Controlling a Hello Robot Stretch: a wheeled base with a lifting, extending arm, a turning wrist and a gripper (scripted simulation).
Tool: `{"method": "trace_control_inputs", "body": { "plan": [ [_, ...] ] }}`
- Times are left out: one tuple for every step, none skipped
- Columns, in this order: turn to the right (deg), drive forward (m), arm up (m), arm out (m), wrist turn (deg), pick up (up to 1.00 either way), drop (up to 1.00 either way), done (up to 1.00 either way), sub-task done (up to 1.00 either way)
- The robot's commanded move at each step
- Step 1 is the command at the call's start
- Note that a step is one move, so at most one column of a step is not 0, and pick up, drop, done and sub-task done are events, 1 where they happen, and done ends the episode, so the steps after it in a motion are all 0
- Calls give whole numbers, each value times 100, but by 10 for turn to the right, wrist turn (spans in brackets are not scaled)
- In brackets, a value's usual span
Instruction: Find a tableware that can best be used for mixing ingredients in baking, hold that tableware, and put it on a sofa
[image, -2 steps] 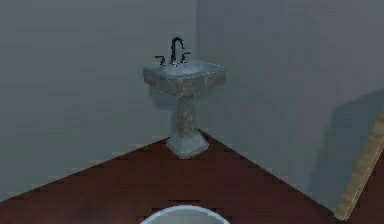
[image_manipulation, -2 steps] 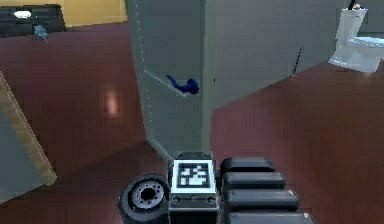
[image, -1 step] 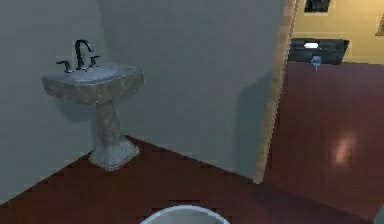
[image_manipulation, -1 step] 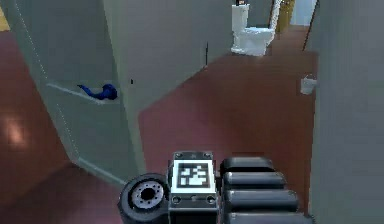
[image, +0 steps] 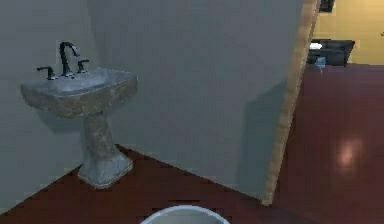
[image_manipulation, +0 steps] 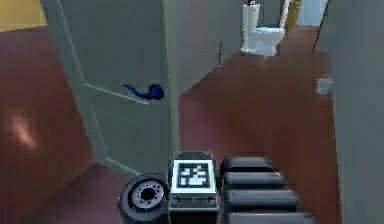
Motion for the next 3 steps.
{"method": "trace_control_inputs", "body": {
  "plan": [
    [-450,0,0,0,0,0,0,0,0],
    [-420,0,0,0,0,0,0,0,0],
    [0,55,0,0,0,0,0,0,0]
  ]
}}
